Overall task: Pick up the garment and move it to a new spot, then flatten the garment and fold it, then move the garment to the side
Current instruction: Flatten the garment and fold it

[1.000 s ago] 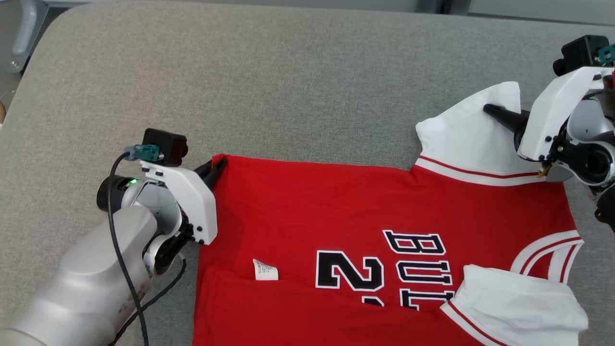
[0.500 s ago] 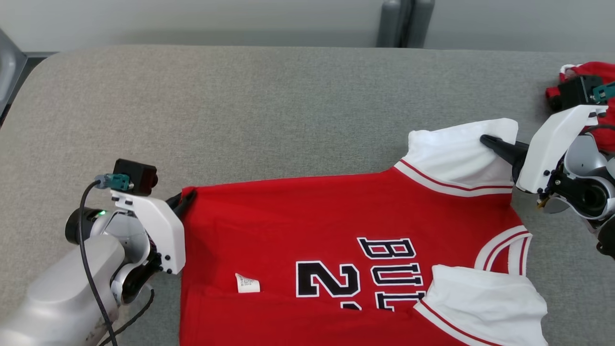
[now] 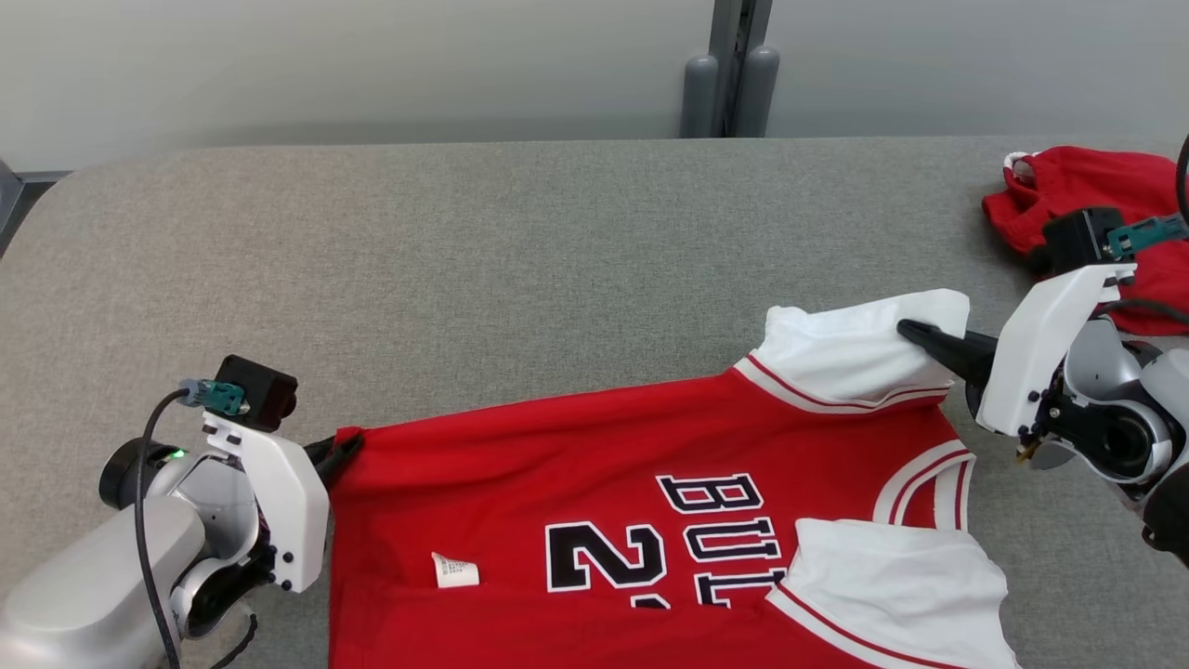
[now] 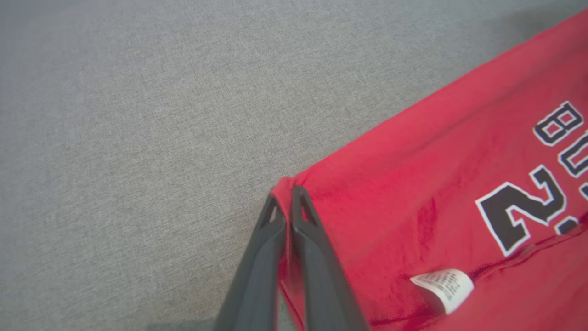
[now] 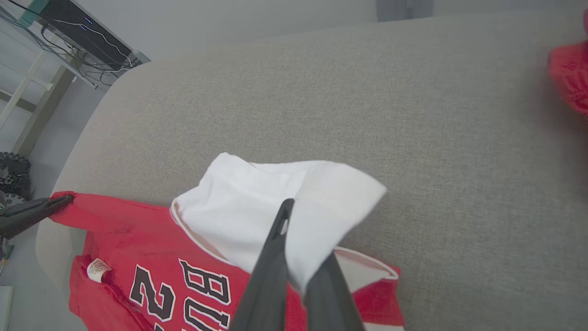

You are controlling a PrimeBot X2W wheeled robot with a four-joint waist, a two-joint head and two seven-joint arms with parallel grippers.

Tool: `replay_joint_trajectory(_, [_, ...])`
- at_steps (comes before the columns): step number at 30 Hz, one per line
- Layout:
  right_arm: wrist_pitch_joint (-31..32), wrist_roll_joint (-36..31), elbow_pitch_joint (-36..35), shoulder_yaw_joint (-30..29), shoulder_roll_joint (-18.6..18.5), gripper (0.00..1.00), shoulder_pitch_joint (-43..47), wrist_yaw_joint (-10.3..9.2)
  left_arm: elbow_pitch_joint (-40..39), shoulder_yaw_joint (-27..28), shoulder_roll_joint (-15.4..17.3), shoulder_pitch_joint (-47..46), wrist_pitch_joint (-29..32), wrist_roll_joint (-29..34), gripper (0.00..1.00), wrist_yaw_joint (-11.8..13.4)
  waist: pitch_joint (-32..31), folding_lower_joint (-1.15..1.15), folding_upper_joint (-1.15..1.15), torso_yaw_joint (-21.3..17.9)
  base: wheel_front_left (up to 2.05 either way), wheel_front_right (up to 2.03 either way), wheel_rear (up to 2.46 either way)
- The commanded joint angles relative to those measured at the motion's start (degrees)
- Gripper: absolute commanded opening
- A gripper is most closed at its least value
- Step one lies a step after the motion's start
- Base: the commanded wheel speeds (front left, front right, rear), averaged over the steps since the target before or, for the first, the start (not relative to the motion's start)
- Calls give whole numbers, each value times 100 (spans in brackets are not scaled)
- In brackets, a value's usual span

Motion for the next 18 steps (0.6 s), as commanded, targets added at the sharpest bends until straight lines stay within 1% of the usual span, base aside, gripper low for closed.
replay_joint_trajectory(1, [-21, 73, -57, 70, -72, 0, 95, 3, -78, 5, 103, 89, 157, -115, 0, 7, -65, 0, 0, -64, 0, 0, 0])
replay_joint_trajectory(6, [55, 179, -184, 266, -150, 0, 165, 2, -517, 144, 355, 174, 739, -608, 0, 123, -174, 0, 0, -150, 0, 0, 0])
replay_joint_trajectory(10, [86, 260, -227, 349, -185, 0, 214, 3, -884, 174, 470, 271, 985, -882, 0, 89, -217, 0, 0, -194, 0, 0, 0])
replay_joint_trajectory(13, [115, 351, -326, 421, -235, 0, 246, 3, -1214, 169, 702, 303, 1243, -1022, 0, 74, -255, 0, 0, -228, 0, 0, 0])
replay_joint_trajectory(18, [226, 477, -463, 539, -352, 0, 336, 3, -1689, 100, 1051, 379, 1705, -1253, 0, -27, -308, 0, 0, -271, 0, 0, 0])
